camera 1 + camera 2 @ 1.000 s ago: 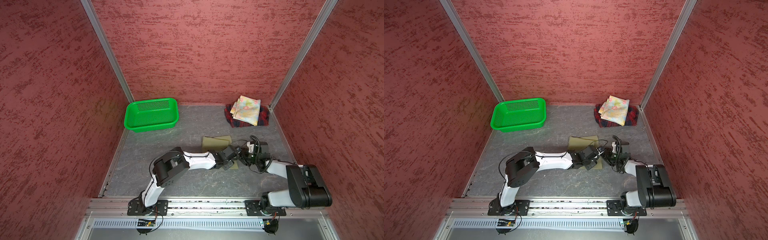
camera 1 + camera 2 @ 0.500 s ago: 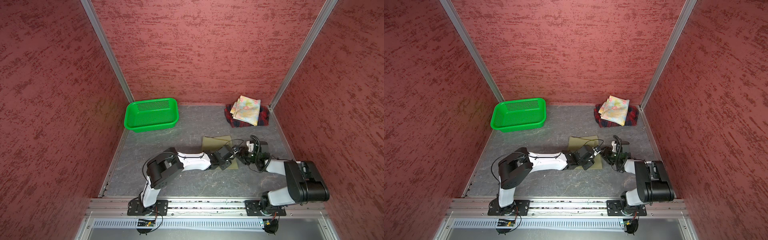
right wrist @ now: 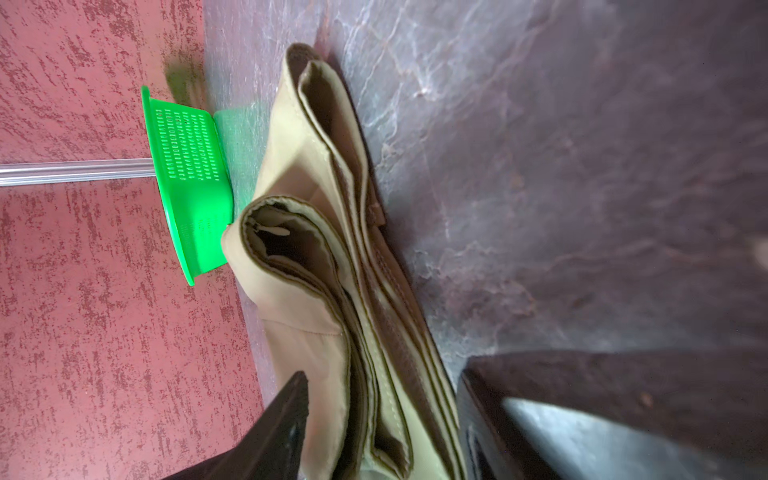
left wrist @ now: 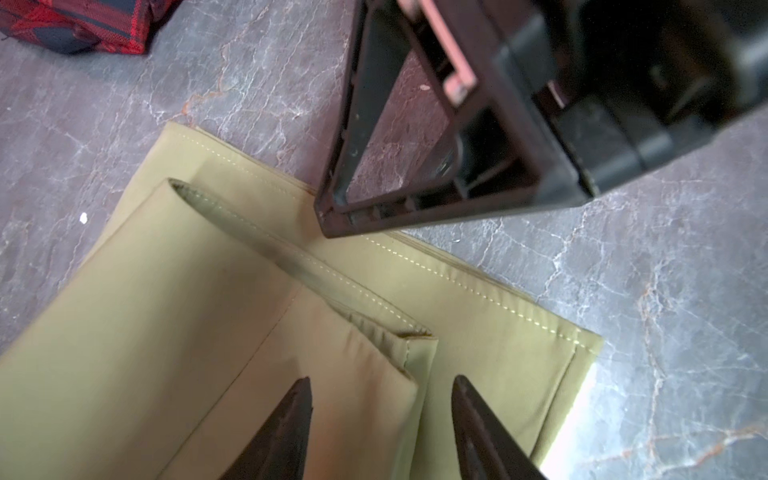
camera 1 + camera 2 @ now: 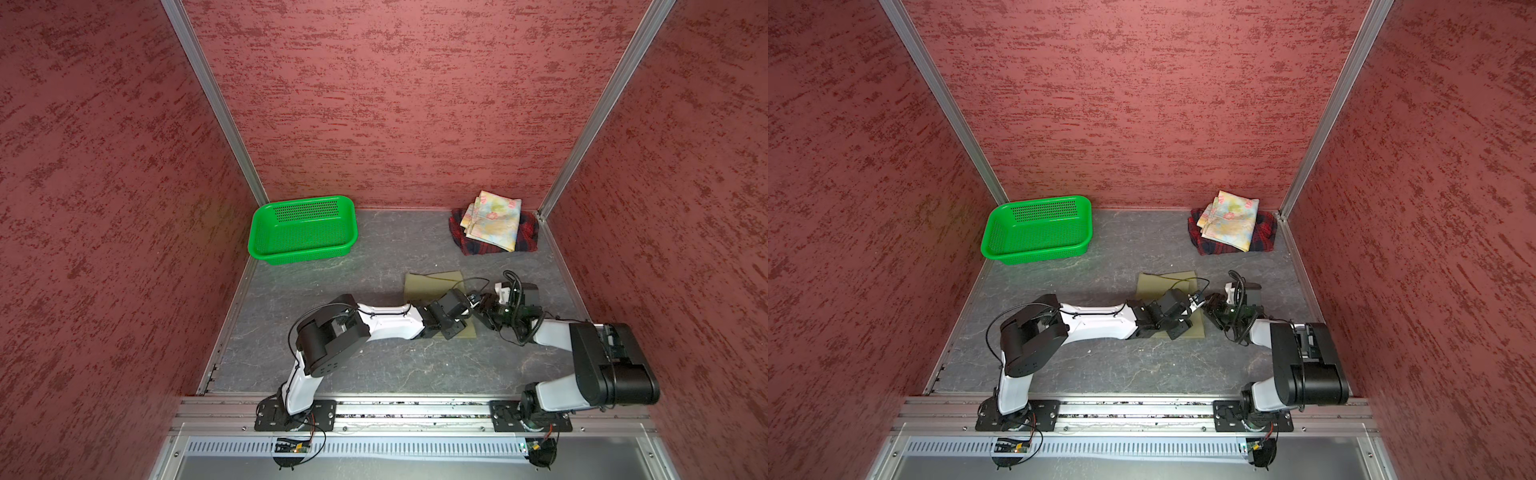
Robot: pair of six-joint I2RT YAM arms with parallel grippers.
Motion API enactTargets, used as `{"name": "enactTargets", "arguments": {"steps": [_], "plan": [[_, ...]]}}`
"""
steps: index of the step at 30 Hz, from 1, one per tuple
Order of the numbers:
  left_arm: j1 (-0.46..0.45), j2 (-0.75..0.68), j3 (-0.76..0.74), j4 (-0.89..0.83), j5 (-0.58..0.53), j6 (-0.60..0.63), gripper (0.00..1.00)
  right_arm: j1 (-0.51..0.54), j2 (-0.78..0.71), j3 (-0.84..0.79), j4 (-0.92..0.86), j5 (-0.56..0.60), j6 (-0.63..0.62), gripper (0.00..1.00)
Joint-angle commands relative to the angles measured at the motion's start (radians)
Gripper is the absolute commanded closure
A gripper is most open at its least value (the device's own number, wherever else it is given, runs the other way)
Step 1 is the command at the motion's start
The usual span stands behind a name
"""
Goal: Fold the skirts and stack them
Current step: 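Grasp the folded olive skirt's edge with the left gripper while right holds it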
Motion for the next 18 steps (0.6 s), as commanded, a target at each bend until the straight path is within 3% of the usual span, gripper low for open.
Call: {"name": "enactTargets", "arguments": {"steps": [1,10,13,18], "plan": [[-0.001,0.033,0.016,0.005,0.027,0.015,0.45,-0.012,0.007,-0.014,-0.079,0.046,-0.002,0.41],[-0.001,0.078,0.029,-0.008,0.04,0.006,0.41,-0.024,0.011,-0.005,-0.088,0.046,-0.009,0.41],[0.004,0.094,0.028,0.004,0.038,-0.004,0.6,-0.023,-0.002,-0.001,-0.116,0.065,-0.02,0.41],[0.016,0.098,0.035,0.019,0.047,-0.018,0.77,-0.023,-0.032,-0.011,-0.14,0.083,-0.037,0.41]]}}
